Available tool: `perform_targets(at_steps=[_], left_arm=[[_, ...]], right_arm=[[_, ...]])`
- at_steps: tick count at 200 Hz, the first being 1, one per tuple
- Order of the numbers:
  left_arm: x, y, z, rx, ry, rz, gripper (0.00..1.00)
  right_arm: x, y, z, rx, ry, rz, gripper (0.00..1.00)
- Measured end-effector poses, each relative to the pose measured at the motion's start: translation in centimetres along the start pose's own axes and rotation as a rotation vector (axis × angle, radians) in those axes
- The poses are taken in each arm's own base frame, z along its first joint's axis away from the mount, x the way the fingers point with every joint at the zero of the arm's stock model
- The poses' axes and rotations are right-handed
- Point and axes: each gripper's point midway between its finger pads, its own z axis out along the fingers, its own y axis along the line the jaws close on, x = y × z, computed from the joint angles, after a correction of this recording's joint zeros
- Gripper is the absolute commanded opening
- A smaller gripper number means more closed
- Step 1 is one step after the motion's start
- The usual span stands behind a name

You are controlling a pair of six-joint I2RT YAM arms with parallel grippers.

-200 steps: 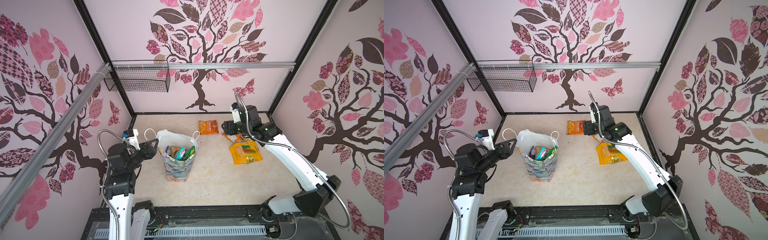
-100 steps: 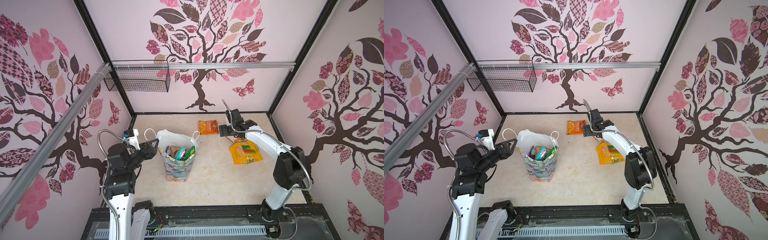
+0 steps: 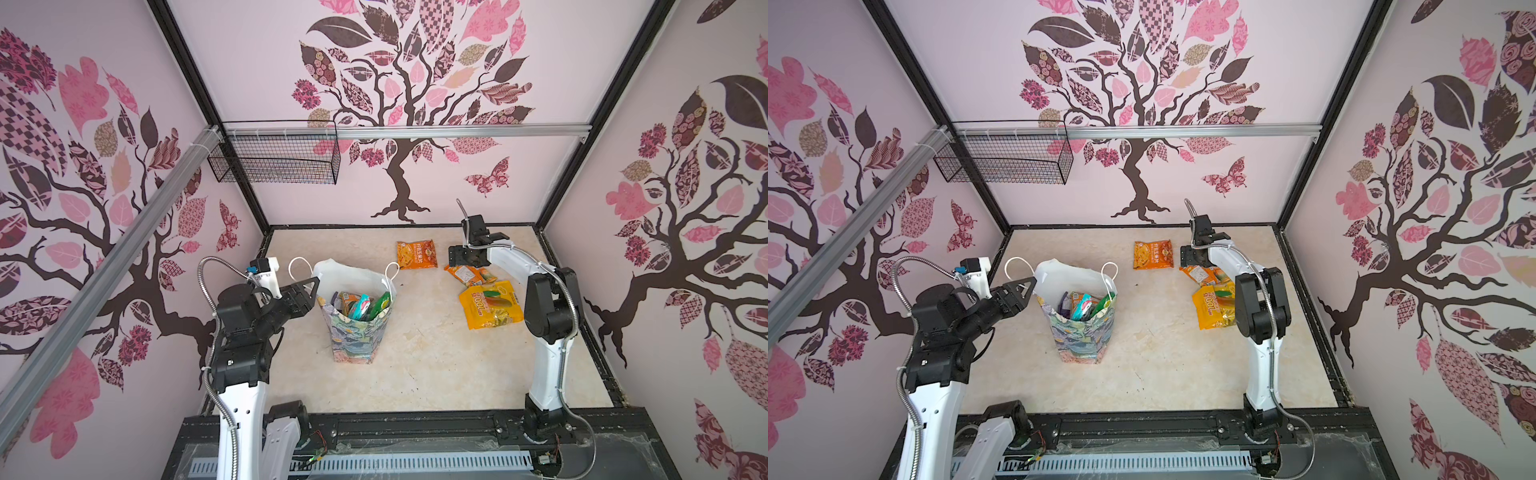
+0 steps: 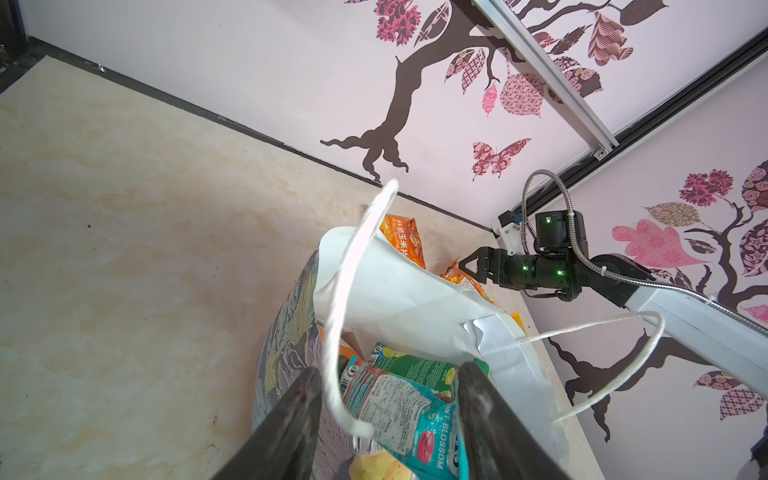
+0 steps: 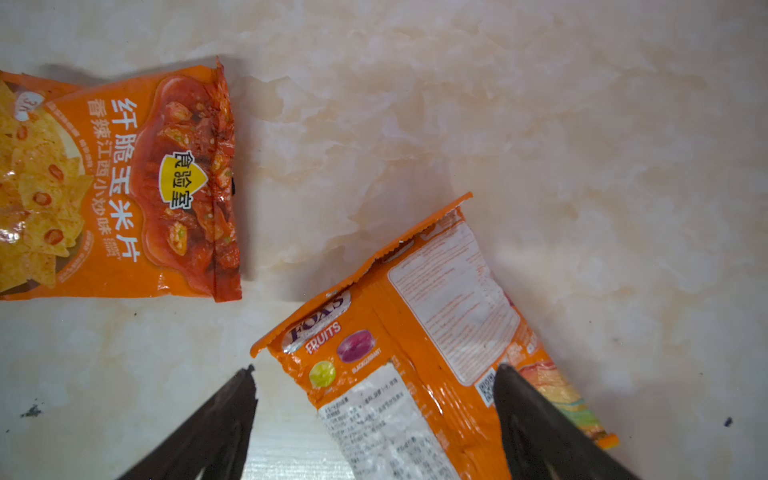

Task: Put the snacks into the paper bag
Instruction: 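Move the open right gripper over the orange Fox's Fruits packet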

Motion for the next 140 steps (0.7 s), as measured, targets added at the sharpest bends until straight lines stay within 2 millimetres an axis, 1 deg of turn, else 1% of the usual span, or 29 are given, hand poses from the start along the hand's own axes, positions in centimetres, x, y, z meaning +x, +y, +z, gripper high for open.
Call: perform_targets(at_steps=[21,36,72,107,140], left_arm=[[0.1,0.1,0.2,0.001,0.007,-0.004,0.56],[0.1,0.1,0.2,0.001,0.007,-0.004,0.57],[0.0,0.0,0.0,0.003,0.003,-0.001,0.57],[0.1,-0.1,0.0,0.007,0.005,-0.003,0.57],[0.1,-0.3,0.1,0.018,0.009,-0.004,0.57]], right_arm=[[-1.0,-0.3,1.0,-0.010,-0.004,0.015,0.93],[-1.3,-0.5,1.8,-0.016,-0.002,0.023,0.93],[0.0,-0.6,3.1,-0.024,0.047,0.027,0.94],[0.6,-0.3,3.3,-0.045,0.066,0.027,0.94],[2.0,0.5,3.8,-0.100,0.099,0.028,0.94]])
